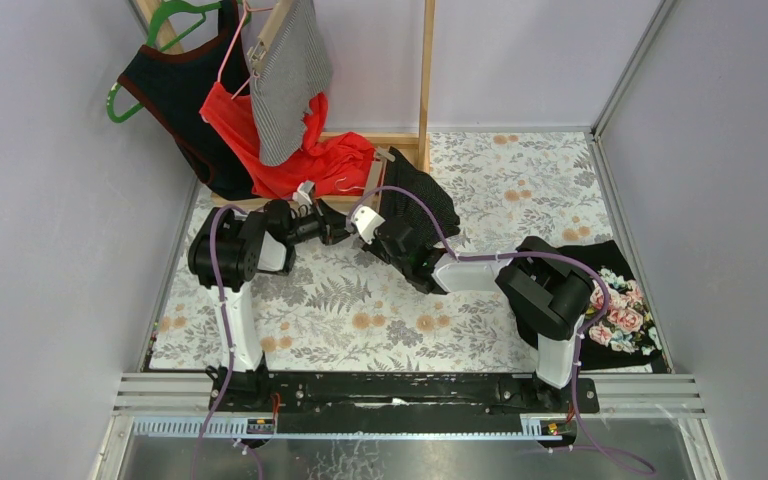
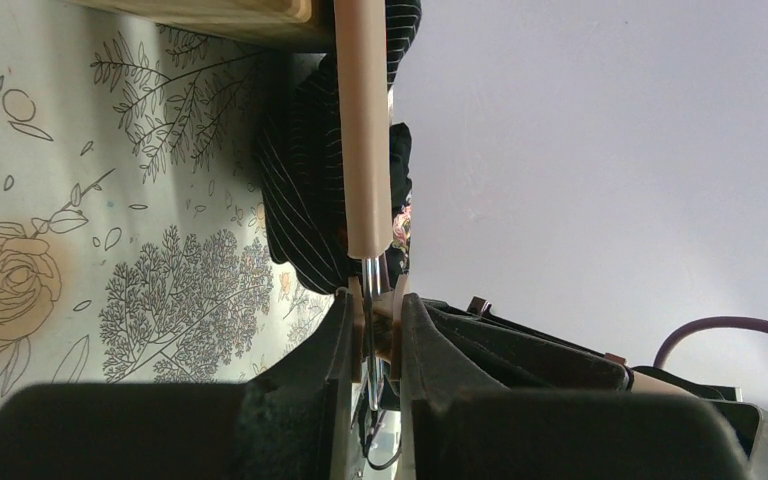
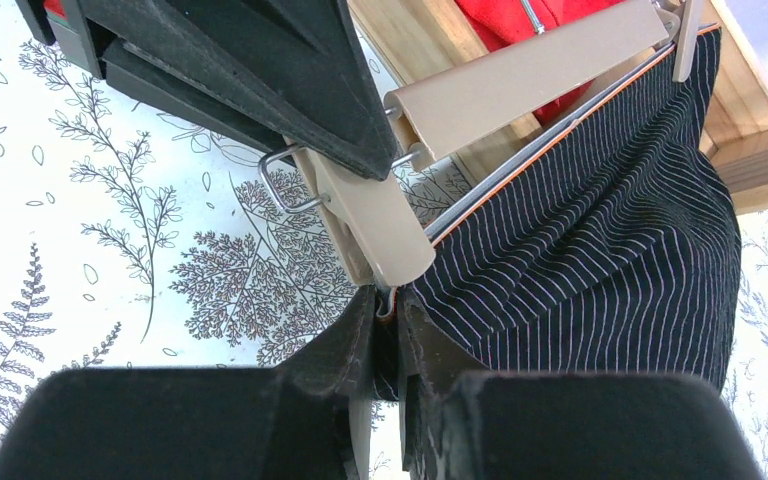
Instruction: Clip the underwear to the hanger
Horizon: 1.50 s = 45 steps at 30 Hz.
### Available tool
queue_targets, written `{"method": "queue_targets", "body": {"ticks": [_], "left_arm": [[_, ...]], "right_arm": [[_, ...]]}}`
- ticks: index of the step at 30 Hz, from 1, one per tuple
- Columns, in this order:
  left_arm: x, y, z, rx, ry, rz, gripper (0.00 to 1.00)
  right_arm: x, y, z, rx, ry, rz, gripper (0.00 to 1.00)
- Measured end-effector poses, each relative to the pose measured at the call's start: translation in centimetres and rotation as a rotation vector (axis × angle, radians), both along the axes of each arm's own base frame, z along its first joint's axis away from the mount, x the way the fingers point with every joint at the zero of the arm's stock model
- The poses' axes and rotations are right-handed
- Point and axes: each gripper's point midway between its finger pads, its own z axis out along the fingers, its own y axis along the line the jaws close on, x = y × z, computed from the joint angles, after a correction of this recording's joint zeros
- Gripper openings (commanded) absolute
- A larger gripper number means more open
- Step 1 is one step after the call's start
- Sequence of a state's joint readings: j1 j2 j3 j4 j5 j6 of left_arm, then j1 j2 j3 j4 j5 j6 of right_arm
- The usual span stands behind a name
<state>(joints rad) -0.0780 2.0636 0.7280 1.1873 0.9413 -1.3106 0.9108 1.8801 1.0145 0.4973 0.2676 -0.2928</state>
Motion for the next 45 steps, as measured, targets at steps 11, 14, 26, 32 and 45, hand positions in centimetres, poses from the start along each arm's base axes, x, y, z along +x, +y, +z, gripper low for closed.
{"method": "queue_targets", "body": {"ticks": [11,14,26,32,45], "left_arm": [[0.1,0.0,0.3,0.005,-0.003,0.008,0.0],[0.1,-0.2,0.2,0.007,0.0,0.009,0.0],[0.0,-0.7,0.3,0.041,-0.005,0.017,0.0],[0.1,-1.0,0.2,0.049,-0.005,0.024,0.0],[0.0,-1.8,0.0,0.057,-0.008,0.023,0.0]], "right_arm": [[-0.3,0.4,0.2,-0.022,-0.002,0.014,0.12],[-0.3,0.4,0.2,-0.03,-0.001,0.014,0.12],[-0.5,0.5,0.4,-0.052,-0.005,0.011,0.12],[-0.7,0.7,0.4,-0.064,0.002,0.016,0.12],[-0.9,1.3,0.9,-0.067,0.004,0.027,0.13]]}}
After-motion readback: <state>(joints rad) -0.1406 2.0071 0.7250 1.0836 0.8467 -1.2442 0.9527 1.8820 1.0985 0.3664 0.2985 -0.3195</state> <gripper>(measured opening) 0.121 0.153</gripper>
